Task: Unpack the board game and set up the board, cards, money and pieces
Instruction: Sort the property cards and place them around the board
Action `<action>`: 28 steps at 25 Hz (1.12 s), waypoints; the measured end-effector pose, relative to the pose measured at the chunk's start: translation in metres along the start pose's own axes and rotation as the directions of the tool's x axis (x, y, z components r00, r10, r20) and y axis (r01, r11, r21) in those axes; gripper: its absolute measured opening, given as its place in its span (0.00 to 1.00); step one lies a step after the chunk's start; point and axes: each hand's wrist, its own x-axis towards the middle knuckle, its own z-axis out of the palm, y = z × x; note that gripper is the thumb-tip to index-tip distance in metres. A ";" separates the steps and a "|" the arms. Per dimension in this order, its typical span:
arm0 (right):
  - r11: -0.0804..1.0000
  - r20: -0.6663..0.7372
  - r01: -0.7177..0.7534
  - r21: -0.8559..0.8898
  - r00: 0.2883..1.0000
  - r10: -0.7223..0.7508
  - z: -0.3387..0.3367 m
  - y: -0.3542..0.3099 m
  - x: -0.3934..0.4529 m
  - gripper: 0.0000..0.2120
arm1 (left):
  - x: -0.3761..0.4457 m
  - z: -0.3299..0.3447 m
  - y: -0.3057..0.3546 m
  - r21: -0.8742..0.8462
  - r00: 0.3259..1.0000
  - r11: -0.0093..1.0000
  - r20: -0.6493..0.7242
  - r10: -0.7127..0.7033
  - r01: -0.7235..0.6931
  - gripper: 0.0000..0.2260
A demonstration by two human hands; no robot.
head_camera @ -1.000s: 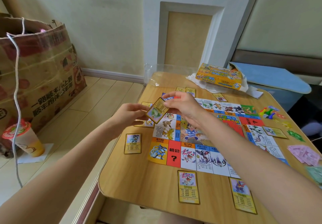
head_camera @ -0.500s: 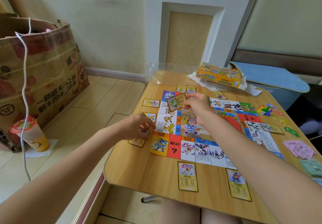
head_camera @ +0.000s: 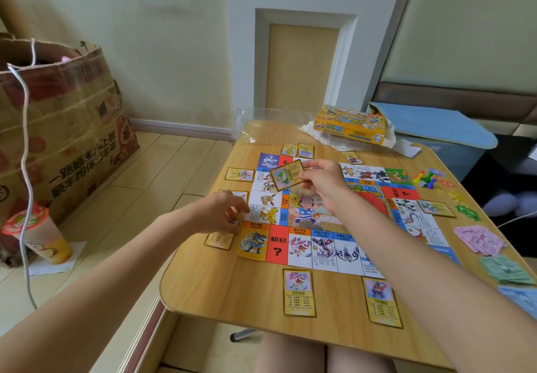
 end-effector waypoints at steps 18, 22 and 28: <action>0.977 -0.005 0.138 -0.165 0.990 -0.140 -0.084 -0.017 0.076 0.15 | 0.175 -0.011 0.097 -0.703 0.938 0.707 -0.290 -0.190 -0.074 0.08; 0.833 -0.060 0.132 -0.538 0.979 -0.194 -0.094 -0.025 0.140 0.17 | 0.221 -0.024 0.081 -0.086 0.911 0.996 -0.411 -0.029 -0.008 0.15; 0.753 -0.012 0.045 -0.656 0.998 -0.069 -0.075 -0.008 0.182 0.14 | 0.267 -0.011 0.060 0.191 0.964 0.979 -0.237 0.120 -0.075 0.20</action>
